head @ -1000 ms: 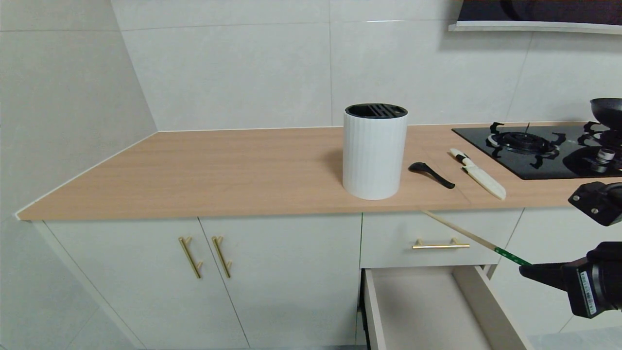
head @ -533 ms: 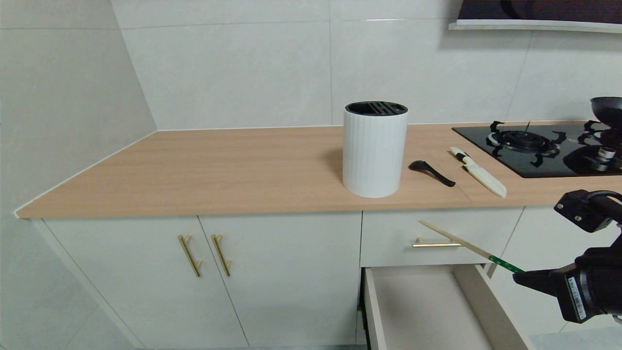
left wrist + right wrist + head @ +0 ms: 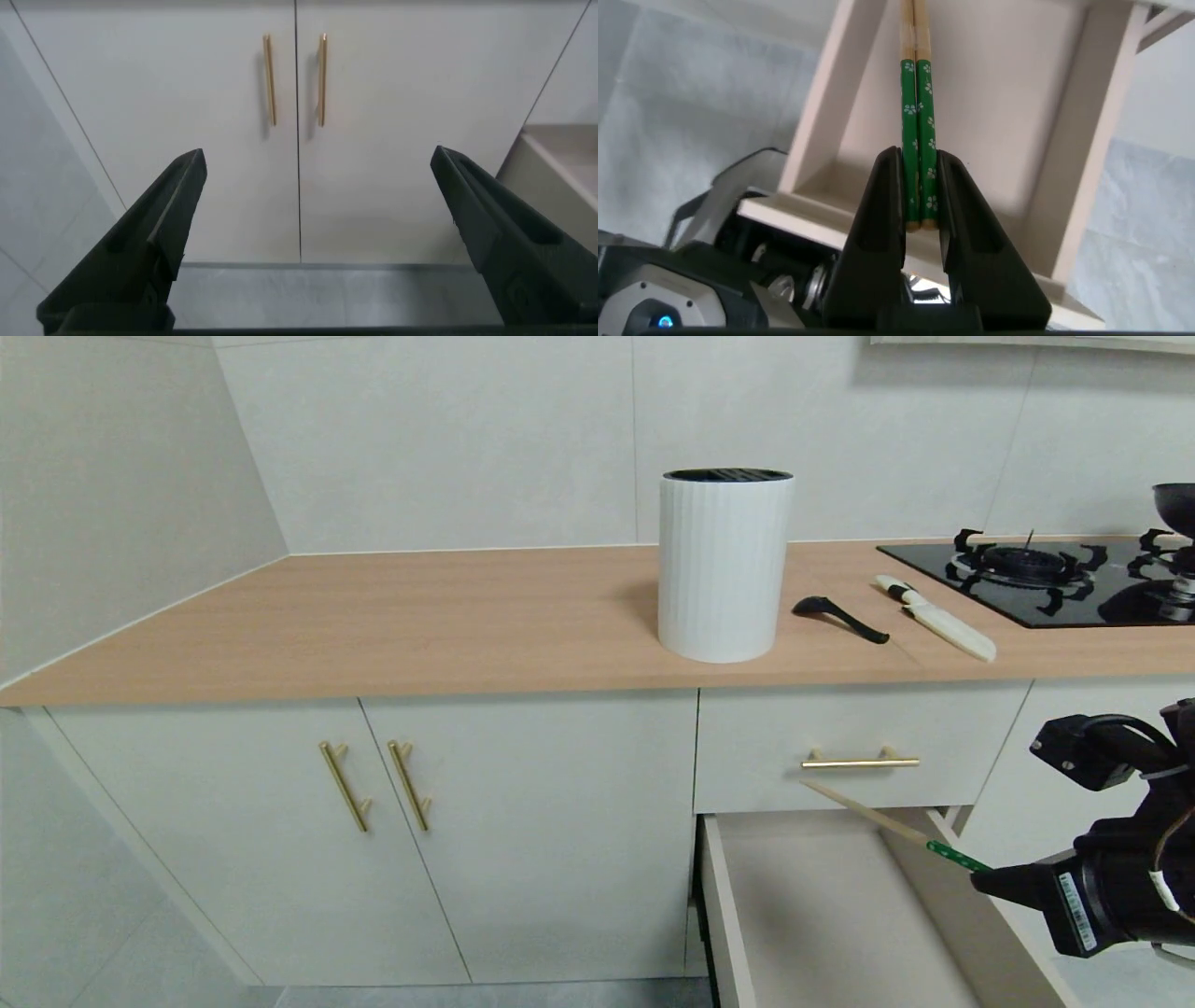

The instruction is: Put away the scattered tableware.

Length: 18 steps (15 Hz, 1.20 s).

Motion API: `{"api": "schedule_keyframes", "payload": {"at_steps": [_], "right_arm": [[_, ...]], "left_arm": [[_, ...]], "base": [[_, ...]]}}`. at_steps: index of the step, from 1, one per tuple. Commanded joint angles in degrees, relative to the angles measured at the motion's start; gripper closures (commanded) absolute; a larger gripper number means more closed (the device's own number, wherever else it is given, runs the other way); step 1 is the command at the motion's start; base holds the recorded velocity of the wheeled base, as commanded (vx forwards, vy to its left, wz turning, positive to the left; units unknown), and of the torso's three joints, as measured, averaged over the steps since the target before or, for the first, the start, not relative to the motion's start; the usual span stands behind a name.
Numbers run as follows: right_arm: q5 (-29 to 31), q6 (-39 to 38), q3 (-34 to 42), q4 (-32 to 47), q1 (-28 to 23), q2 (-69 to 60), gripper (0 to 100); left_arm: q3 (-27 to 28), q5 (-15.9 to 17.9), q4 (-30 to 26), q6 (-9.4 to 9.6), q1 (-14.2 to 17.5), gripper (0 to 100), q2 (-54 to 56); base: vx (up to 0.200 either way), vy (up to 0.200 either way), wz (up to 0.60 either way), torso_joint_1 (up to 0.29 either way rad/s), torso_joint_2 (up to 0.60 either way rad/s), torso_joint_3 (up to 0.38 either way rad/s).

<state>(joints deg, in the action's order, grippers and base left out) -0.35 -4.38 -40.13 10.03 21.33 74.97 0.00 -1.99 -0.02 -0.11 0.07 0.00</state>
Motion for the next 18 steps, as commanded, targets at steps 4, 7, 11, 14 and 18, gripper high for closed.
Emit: {"api": "schedule_keyframes", "payload": {"at_steps": [4,7,11,14,18], "right_arm": [[0.09,-0.02,0.05,-0.01,0.02,2.64,100],[0.09,-0.02,0.23,-0.01,0.02,3.07,100],[0.09,-0.02,0.32,-0.01,0.02,3.51,100],[0.09,-0.02,0.23,-0.01,0.02,4.13,100],[-2.55,-0.37,0.93,-5.29,-0.50,16.87,100]], "left_arm": [[0.00,-0.03,0.02,-0.07,0.01,0,-0.09],[0.00,-0.03,0.02,0.02,0.01,0,0.00],[0.00,-0.03,0.02,0.02,0.01,0,-0.09],[0.00,0.05,0.02,-0.07,0.01,0,0.00],[0.00,-0.03,0.02,0.02,0.01,0,-0.09]], "base": [[0.000,0.000,0.00,-0.160,0.46,0.303],[0.000,0.000,0.00,-0.126,0.45,0.318],[0.000,0.000,0.00,-0.039,0.16,0.097],[0.000,0.000,0.00,0.000,0.00,0.000],[0.000,0.000,0.00,0.000,0.00,0.000]]}}
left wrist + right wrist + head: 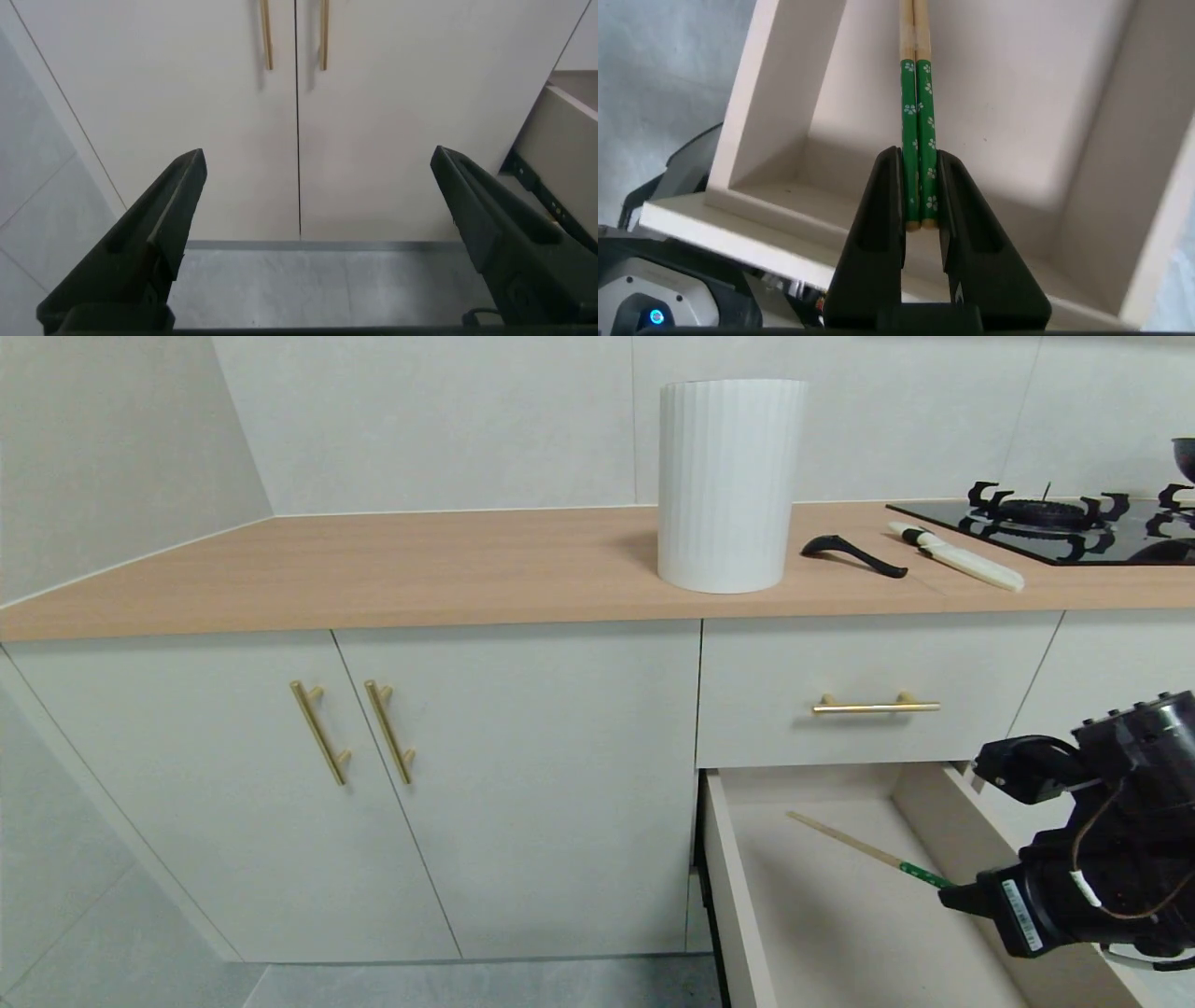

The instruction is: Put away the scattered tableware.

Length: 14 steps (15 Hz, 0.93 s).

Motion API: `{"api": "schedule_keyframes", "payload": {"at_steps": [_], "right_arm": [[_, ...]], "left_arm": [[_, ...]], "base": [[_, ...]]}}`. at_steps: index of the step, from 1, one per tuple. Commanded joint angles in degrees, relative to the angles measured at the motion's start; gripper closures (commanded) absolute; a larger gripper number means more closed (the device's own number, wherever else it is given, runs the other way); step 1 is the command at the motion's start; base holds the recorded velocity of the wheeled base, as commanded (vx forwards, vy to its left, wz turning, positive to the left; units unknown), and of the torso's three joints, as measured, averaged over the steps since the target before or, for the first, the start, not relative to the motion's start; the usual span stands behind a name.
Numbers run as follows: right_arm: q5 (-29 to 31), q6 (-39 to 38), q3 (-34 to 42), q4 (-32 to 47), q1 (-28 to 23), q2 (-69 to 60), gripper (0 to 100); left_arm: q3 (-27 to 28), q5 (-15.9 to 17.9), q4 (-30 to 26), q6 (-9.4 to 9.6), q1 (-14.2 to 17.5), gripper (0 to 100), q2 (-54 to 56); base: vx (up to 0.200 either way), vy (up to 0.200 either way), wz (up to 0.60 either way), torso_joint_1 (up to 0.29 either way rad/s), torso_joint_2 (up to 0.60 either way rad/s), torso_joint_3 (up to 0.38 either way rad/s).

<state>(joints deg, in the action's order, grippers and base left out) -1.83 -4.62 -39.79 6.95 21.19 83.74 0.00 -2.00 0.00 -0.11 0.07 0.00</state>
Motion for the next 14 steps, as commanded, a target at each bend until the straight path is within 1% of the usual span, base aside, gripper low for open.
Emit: {"api": "schedule_keyframes", "payload": {"at_steps": [1,2,4,6,7,10,11,14], "right_arm": [[-1.07,-0.21,0.68,-6.51,-1.50,15.05,100],[-1.16,-0.65,0.15,-8.88,-1.59,18.39,100],[-1.07,-7.33,-1.69,-13.89,-1.24,23.40,100],[-0.90,-10.32,-2.66,-17.32,-0.97,26.30,100],[0.51,-11.11,-2.66,-22.51,-0.80,30.78,100],[4.38,-14.63,-2.57,-30.24,0.96,37.02,100],[5.26,-14.72,-2.22,-32.88,1.14,38.34,100],[5.52,-14.80,-2.05,-34.19,2.28,41.24,100]], "left_arm": [[0.00,-0.02,0.00,-0.07,0.01,0,-0.09],[0.00,-0.02,0.00,-0.07,0.01,0,-0.09],[0.00,-0.02,0.00,-0.07,0.01,0,-0.09],[0.00,-0.02,0.00,0.02,0.01,0,-0.09],[0.00,-0.02,0.00,0.02,0.01,0,-0.09],[0.00,-0.02,0.00,-0.07,0.01,0,-0.09],[0.00,-0.02,0.00,-0.07,0.01,0,-0.09],[0.00,-0.02,0.00,-0.07,0.01,0,-0.09]], "base": [[0.000,0.000,0.00,0.000,0.00,0.000],[0.000,0.000,0.00,0.000,0.00,0.000],[0.000,0.000,0.00,0.000,0.00,0.000],[0.000,0.000,0.00,0.000,0.00,0.000],[0.000,0.000,0.00,0.000,0.00,0.000],[0.000,0.000,0.00,0.000,0.00,0.000],[0.000,0.000,0.00,0.000,0.00,0.000],[0.000,0.000,0.00,0.000,0.00,0.000]]}}
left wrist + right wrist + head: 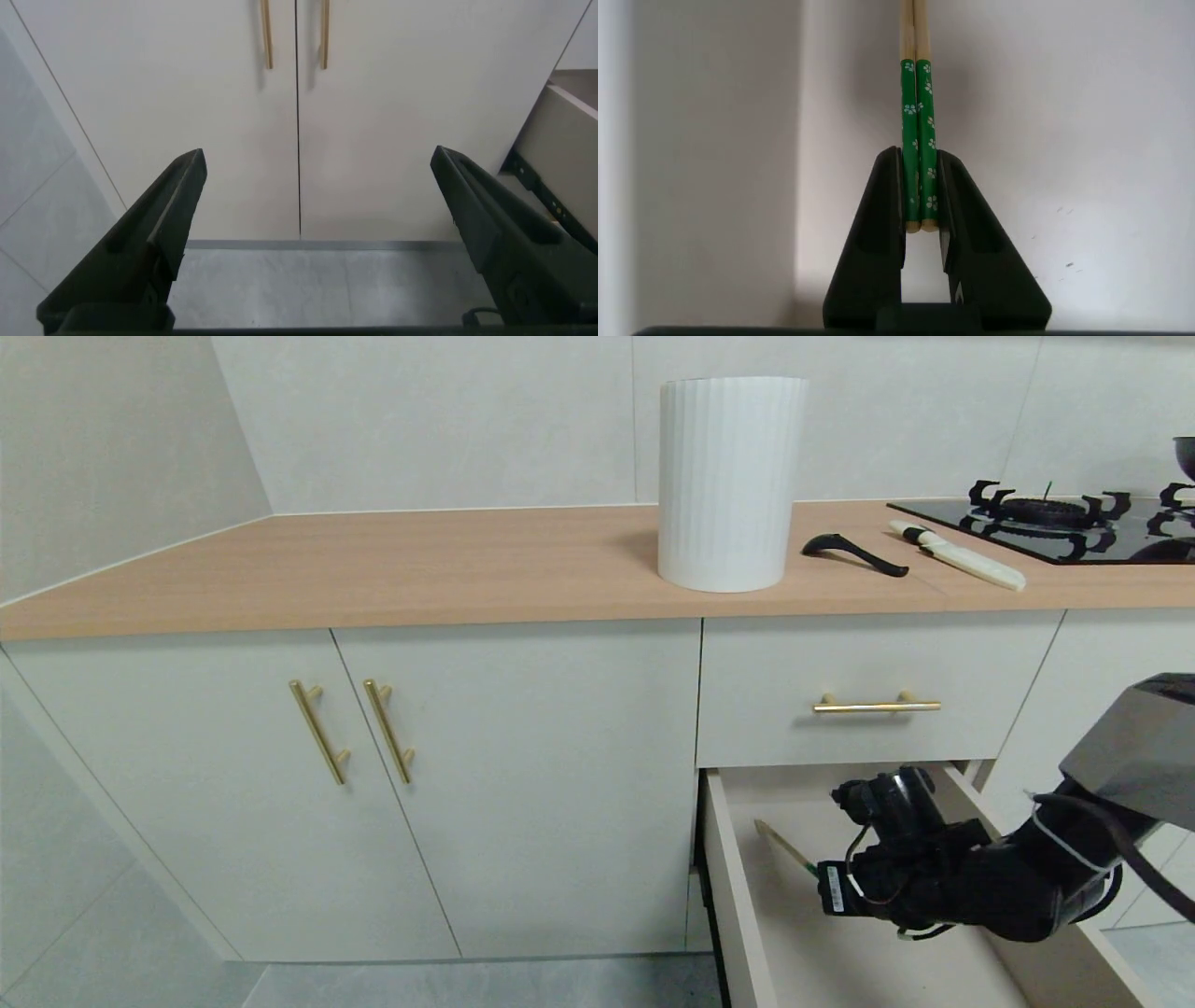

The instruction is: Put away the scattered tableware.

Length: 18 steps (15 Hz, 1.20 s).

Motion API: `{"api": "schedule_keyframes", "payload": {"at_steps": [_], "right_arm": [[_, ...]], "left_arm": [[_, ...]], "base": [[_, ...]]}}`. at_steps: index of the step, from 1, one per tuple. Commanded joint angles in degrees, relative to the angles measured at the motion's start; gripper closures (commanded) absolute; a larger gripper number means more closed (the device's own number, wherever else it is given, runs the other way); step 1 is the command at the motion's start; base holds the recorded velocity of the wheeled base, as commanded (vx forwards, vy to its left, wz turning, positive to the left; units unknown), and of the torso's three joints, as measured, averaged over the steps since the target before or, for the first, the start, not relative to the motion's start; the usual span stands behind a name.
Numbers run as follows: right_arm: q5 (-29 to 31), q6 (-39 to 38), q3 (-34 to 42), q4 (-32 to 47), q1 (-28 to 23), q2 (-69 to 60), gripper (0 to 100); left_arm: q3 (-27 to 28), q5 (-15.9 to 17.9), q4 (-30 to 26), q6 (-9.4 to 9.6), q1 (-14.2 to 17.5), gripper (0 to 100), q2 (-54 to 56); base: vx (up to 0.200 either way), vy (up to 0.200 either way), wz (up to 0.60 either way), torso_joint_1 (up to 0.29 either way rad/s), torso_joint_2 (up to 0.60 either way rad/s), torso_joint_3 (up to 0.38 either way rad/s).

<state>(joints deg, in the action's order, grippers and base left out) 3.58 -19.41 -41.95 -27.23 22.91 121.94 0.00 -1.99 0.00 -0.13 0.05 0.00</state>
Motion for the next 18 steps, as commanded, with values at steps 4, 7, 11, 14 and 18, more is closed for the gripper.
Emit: {"api": "schedule_keyframes", "payload": {"at_steps": [4,7,11,14,18], "right_arm": [[0.81,0.16,0.64,0.25,1.18,5.41,100],[0.99,0.51,1.61,0.16,2.76,7.26,100],[4.59,0.51,1.52,0.08,3.55,10.16,100],[6.17,0.51,1.43,-0.01,3.99,10.95,100],[6.79,0.51,1.08,-0.45,3.99,11.39,100]], "left_arm": [[0.00,-0.03,0.00,-0.04,0.04,0,0.00],[0.00,-0.03,0.00,-0.04,0.04,0,-0.09],[0.00,-0.03,0.00,0.05,0.04,0,0.00],[0.00,0.05,0.00,-0.04,0.04,0,-0.09],[0.00,-0.03,0.00,-0.04,0.04,0,-0.09]], "base": [[0.000,0.000,0.00,0.000,0.00,0.000],[0.000,0.000,0.00,0.000,0.00,0.000],[0.000,0.000,0.00,0.000,0.00,0.000],[0.000,0.000,0.00,0.000,0.00,0.000],[0.000,0.000,0.00,0.000,0.00,0.000]]}}
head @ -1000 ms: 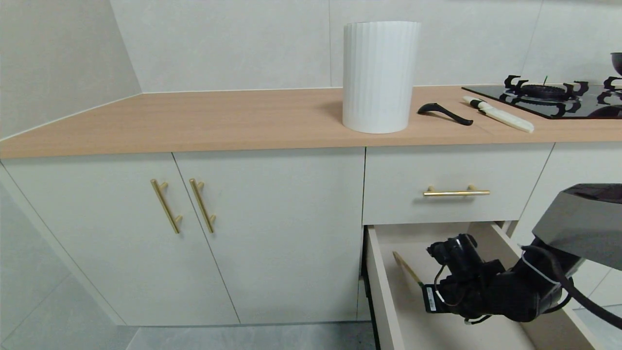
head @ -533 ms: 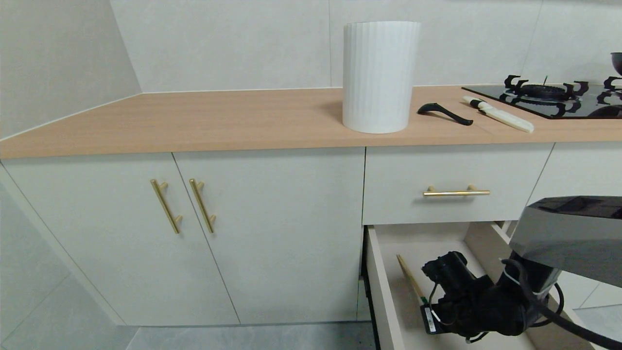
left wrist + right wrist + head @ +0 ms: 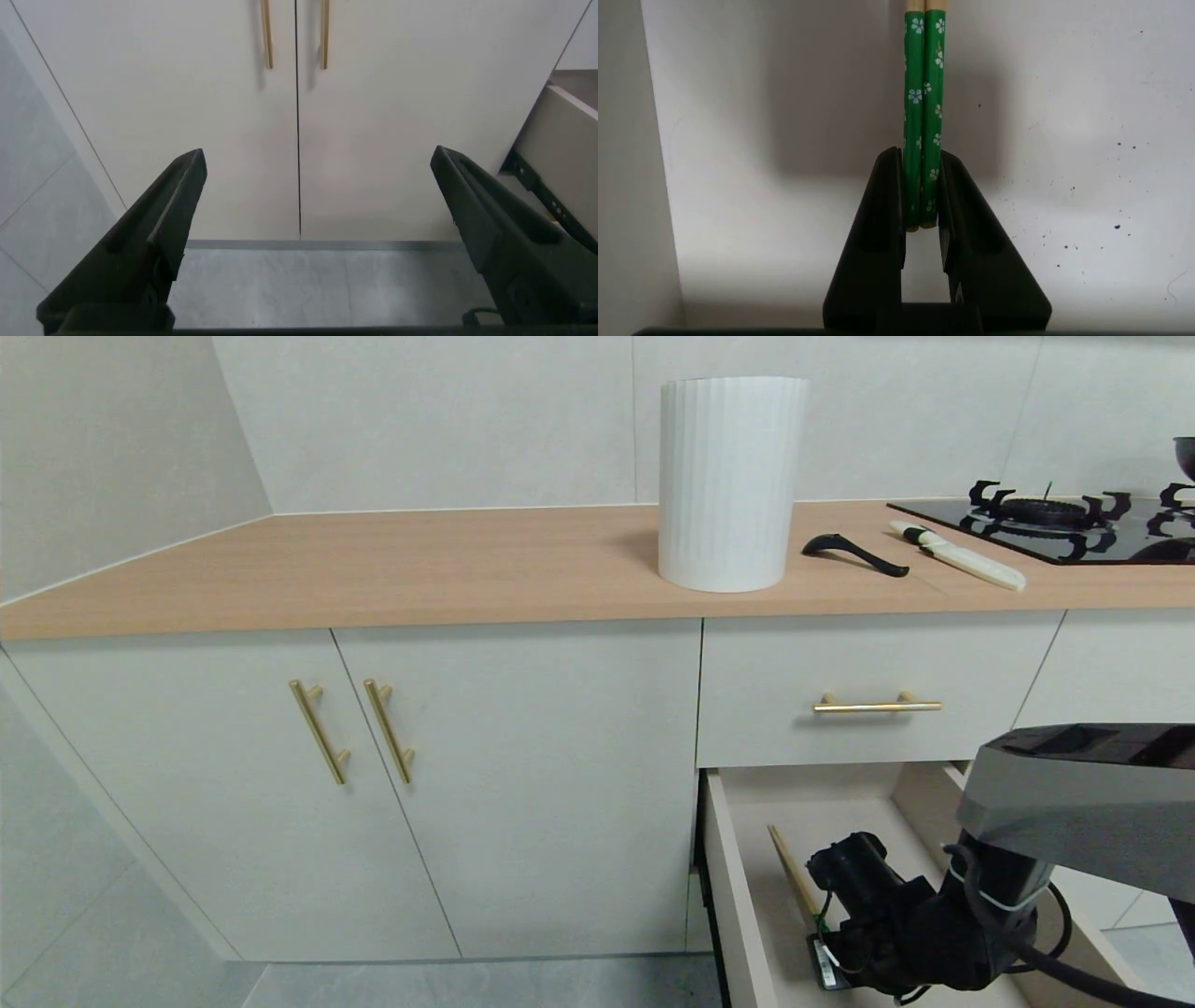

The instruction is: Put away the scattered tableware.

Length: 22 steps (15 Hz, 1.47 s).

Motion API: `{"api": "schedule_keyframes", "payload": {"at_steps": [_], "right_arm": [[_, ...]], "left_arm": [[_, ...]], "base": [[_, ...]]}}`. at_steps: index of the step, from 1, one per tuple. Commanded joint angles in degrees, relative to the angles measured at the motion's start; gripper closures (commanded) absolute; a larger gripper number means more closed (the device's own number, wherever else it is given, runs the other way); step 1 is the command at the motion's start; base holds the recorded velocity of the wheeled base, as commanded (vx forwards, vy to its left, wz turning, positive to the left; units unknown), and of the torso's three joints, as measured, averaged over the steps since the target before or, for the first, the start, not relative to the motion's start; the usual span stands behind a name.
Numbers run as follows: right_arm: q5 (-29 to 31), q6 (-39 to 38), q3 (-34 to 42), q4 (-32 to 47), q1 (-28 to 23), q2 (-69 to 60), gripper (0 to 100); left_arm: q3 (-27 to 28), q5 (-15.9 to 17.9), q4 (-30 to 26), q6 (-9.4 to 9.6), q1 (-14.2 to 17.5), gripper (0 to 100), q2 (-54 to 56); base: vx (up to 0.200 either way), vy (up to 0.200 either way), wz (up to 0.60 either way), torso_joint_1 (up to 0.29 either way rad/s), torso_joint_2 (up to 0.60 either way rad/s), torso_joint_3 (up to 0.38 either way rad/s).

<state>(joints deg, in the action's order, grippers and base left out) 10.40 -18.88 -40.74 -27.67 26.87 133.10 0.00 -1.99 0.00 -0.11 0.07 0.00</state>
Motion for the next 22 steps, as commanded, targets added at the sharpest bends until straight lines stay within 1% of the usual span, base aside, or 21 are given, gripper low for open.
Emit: {"api": "schedule_keyframes", "payload": {"at_steps": [1,6,7,14,17,18,19,20,21,22], "right_arm": [[0.59,-0.01,-0.13,-0.63,0.03,0.67,100],[1.12,-0.01,-0.04,-1.68,0.11,1.11,100],[1.12,-0.01,0.05,-1.77,0.11,1.11,0],[1.03,-0.36,0.05,-1.77,0.11,0.76,0],[0.59,-0.36,1.10,-1.59,-0.85,-5.30,0],[0.59,-0.36,1.10,-1.59,-0.85,-5.30,0],[1.03,-0.19,1.45,-1.16,-1.20,-11.98,0],[1.03,-0.19,1.45,-1.07,-1.38,-15.85,0],[1.29,-0.19,1.45,0.51,-2.26,-21.39,0],[1.47,-0.10,1.37,4.12,-3.05,-26.49,0]], "left_arm": [[0.00,-0.03,0.00,-0.07,0.01,0,-0.09],[0.00,-0.03,0.00,-0.07,0.01,0,-0.09],[0.00,-0.03,0.00,-0.07,0.01,0,-0.09],[0.00,-0.03,0.00,-0.07,0.01,0,-0.09],[0.00,-0.03,0.00,-0.07,0.01,0,-0.09],[0.00,-0.03,0.00,-0.07,0.01,0,-0.09],[0.00,-0.03,0.00,-0.07,0.01,0,-0.09],[0.00,-0.03,0.00,-0.07,0.01,0,-0.09],[0.00,-0.03,0.00,-0.07,0.01,0,-0.09],[0.00,-0.03,0.00,-0.07,0.01,0,-0.09]], "base": [[0.000,0.000,0.00,0.000,0.00,0.000],[0.000,0.000,0.00,0.000,0.00,0.000],[0.000,0.000,0.00,0.000,0.00,0.000],[0.000,0.000,0.00,0.000,0.00,0.000],[0.000,0.000,0.00,0.000,0.00,0.000],[0.000,0.000,0.00,0.000,0.00,0.000],[0.000,0.000,0.00,0.000,0.00,0.000],[0.000,0.000,0.00,0.000,0.00,0.000],[0.000,0.000,0.00,0.000,0.00,0.000],[0.000,0.000,0.00,0.000,0.00,0.000]]}}
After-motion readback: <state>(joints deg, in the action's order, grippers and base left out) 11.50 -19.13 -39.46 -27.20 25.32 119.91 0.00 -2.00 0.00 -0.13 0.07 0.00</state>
